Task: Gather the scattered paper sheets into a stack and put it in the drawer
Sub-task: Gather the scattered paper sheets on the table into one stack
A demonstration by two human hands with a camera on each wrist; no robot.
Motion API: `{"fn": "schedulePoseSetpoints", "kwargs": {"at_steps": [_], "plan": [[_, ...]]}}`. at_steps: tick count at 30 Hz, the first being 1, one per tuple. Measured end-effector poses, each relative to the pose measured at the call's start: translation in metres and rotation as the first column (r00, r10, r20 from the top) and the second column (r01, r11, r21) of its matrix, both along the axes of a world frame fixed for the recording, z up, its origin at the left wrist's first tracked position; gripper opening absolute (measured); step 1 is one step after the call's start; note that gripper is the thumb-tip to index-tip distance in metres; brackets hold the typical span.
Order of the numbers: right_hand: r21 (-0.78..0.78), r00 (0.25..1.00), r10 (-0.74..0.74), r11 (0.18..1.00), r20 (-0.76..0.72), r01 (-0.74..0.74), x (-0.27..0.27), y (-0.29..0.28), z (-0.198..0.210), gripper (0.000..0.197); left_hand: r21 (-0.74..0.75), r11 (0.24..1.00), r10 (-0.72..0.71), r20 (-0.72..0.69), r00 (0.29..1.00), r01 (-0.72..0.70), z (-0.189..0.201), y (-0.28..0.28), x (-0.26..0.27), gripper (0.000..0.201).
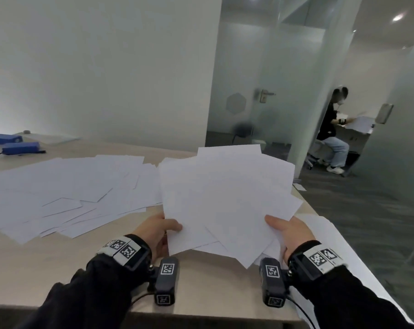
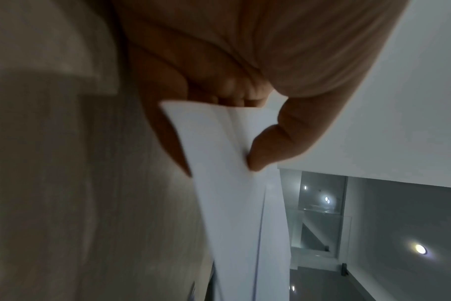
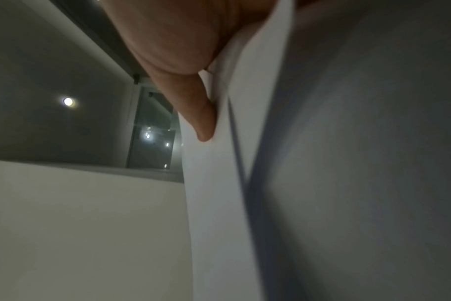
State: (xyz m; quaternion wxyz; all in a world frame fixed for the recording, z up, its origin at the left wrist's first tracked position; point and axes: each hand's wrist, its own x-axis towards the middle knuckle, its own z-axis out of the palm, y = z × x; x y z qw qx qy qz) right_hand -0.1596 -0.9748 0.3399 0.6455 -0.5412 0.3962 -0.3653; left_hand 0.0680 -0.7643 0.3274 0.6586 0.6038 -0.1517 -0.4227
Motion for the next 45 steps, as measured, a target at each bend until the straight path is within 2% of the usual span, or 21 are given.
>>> {"fn": "schedulePoseSetpoints", "kwargs": {"at_steps": [2, 4, 7, 9, 13, 18, 22, 25, 26, 27, 29, 33, 35, 38, 41, 45], "plan": [[-0.049, 1.0, 0.02, 0.999, -0.016, -0.02, 0.009, 0.01, -0.007, 0.022, 0.033, 0.999, 0.002, -0.002, 1.0, -0.002, 0.0, 0.005, -0.002, 0.03], [-0.106, 0.998, 0.056, 0.993, -0.043, -0.06, 0.017, 0.02, -0.011, 0.018, 0.046, 0.996, 0.073, 0.034, 0.997, -0.074, 0.002, 0.01, -0.001, 0.024], [-0.185, 0.989, 0.104, 0.975, -0.103, -0.122, 0.025, 0.038, -0.013, 0.009, 0.121, 0.973, 0.147, 0.33, 0.932, -0.196, 0.001, 0.015, 0.014, 0.025], [-0.202, 0.983, 0.149, 0.965, -0.11, -0.169, 0.029, 0.05, -0.014, 0.012, 0.207, 0.953, 0.122, 0.411, 0.904, -0.223, 0.002, 0.019, 0.018, 0.027], [-0.187, 0.97, 0.215, 0.954, -0.11, -0.233, 0.039, 0.06, -0.016, 0.018, 0.274, 0.938, 0.076, 0.437, 0.896, -0.213, 0.0, 0.021, 0.023, 0.021], [-0.137, 0.937, 0.272, 0.942, -0.219, -0.305, 0.042, 0.057, -0.022, 0.036, 0.3, 0.911, 0.114, 0.478, 0.871, -0.284, 0.002, 0.024, 0.032, 0.006], [-0.088, 0.899, 0.343, 0.921, -0.273, -0.379, 0.036, 0.051, -0.02, 0.045, 0.369, 0.863, 0.114, 0.522, 0.846, -0.344, 0.009, 0.034, 0.044, 0.024], [-0.093, 0.861, 0.37, 0.901, -0.348, -0.424, 0.037, 0.05, -0.018, 0.049, 0.389, 0.861, 0.061, 0.561, 0.826, -0.328, 0.009, 0.044, 0.056, 0.014], [-0.101, 0.844, 0.37, 0.893, -0.387, -0.438, 0.038, 0.048, -0.018, 0.051, 0.388, 0.871, 0.04, 0.557, 0.83, -0.302, 0.006, 0.047, 0.06, 0.018], [-0.106, 0.825, 0.366, 0.887, -0.43, -0.449, 0.04, 0.047, -0.019, 0.05, 0.396, 0.879, 0.002, 0.555, 0.832, -0.266, 0.002, 0.05, 0.065, 0.032], [-0.113, 0.79, 0.342, 0.883, -0.509, -0.455, 0.042, 0.045, -0.019, 0.041, 0.441, 0.872, -0.077, 0.552, 0.83, -0.213, 0.001, 0.055, 0.066, 0.046], [-0.153, 0.759, 0.237, 0.902, -0.607, -0.404, 0.043, 0.04, -0.014, 0.027, 0.428, 0.854, -0.008, 0.579, 0.815, -0.295, 0.002, 0.062, 0.067, 0.017], [-0.204, 0.784, 0.143, 0.923, -0.604, -0.325, 0.04, 0.036, -0.013, 0.024, 0.416, 0.834, 0.049, 0.598, 0.8, -0.362, 0.002, 0.068, 0.07, 0.017], [-0.277, 0.861, -0.008, 0.948, -0.509, -0.155, 0.032, 0.034, -0.003, 0.019, 0.407, 0.806, 0.111, 0.609, 0.786, -0.429, 0.004, 0.077, 0.079, 0.024], [-0.306, 0.922, -0.137, 0.952, -0.362, 0.021, 0.026, 0.03, 0.012, 0.015, 0.414, 0.785, 0.131, 0.616, 0.777, -0.461, 0.004, 0.084, 0.086, 0.018], [-0.291, 0.956, -0.193, 0.949, -0.22, 0.125, 0.022, 0.019, 0.024, 0.009, 0.38, 0.805, 0.166, 0.594, 0.787, -0.456, 0.003, 0.084, 0.087, 0.017]]}}
